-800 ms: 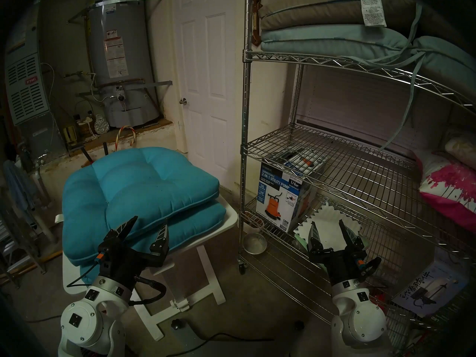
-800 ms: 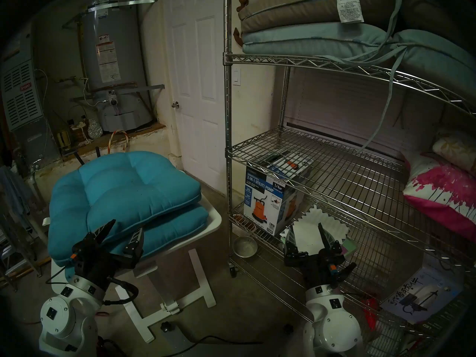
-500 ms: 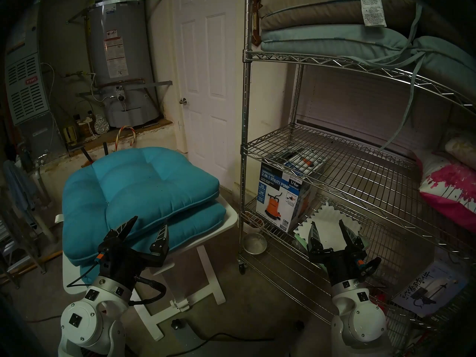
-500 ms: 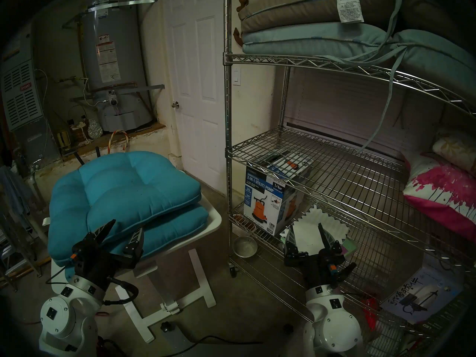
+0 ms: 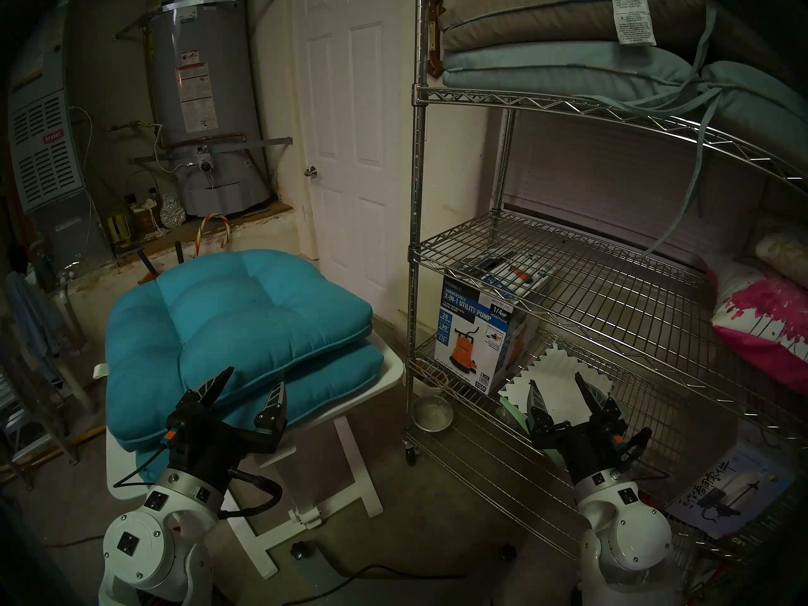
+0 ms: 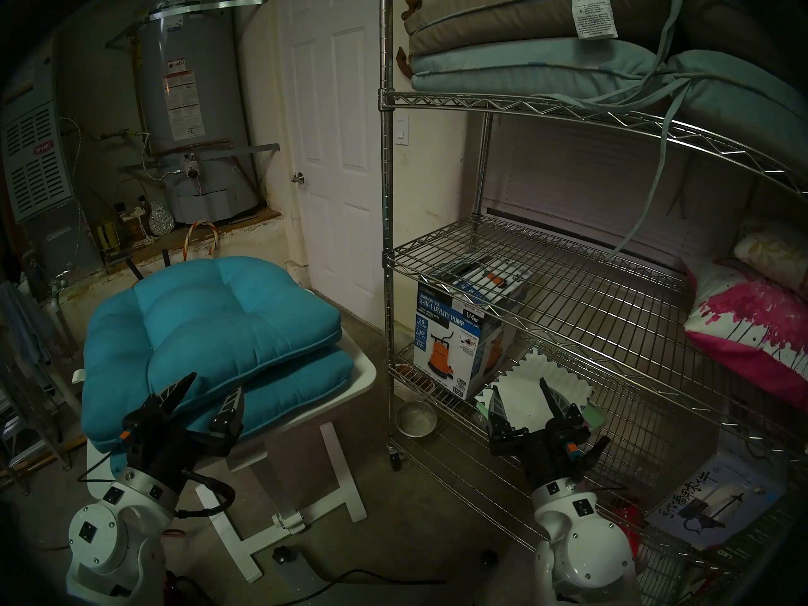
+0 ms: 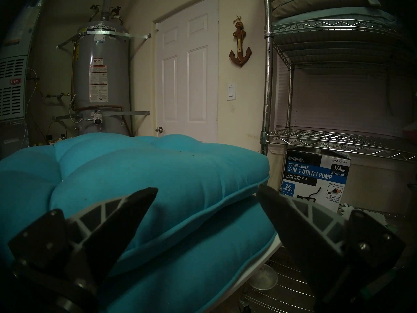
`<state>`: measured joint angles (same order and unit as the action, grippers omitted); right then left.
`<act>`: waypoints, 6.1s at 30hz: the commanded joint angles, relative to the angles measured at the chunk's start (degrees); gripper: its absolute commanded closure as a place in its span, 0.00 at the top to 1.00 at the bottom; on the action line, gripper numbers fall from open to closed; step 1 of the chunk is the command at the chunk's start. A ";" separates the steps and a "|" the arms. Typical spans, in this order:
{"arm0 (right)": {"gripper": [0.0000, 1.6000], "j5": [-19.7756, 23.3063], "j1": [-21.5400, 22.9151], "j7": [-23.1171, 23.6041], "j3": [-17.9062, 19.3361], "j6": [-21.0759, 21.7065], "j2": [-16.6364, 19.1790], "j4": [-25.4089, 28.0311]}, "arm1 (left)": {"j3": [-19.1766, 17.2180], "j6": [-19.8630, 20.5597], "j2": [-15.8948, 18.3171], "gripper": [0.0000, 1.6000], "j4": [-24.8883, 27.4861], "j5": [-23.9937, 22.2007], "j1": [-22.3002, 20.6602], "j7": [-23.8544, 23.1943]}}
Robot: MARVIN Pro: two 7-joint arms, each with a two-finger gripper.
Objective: Take cushion off the shelf
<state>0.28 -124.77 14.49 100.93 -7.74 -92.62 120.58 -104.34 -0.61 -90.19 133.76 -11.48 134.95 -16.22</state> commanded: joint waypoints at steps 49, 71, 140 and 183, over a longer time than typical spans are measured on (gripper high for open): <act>1.00 -37.37 -8.00 -16.95 13.11 -14.62 0.75 13.68 | -0.03 -0.21 0.03 1.00 0.91 -0.02 -0.15 -0.06; 1.00 -42.34 5.76 -19.22 27.88 -15.88 13.28 3.76 | -0.03 -0.19 0.01 1.00 0.97 -0.02 -0.12 -0.06; 0.00 -46.80 25.32 -10.68 0.51 -11.10 29.85 -4.87 | -0.02 -0.23 0.04 1.00 0.65 -0.04 -0.32 -0.10; 1.00 -58.00 47.45 -5.73 -24.20 -3.35 14.51 -14.10 | -0.04 -0.28 0.01 1.00 0.44 -0.03 -0.62 -0.19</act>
<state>-56.53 -82.99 9.03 77.30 -11.19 -72.53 108.04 -104.33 -0.62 -90.20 132.81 -11.50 134.21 -16.31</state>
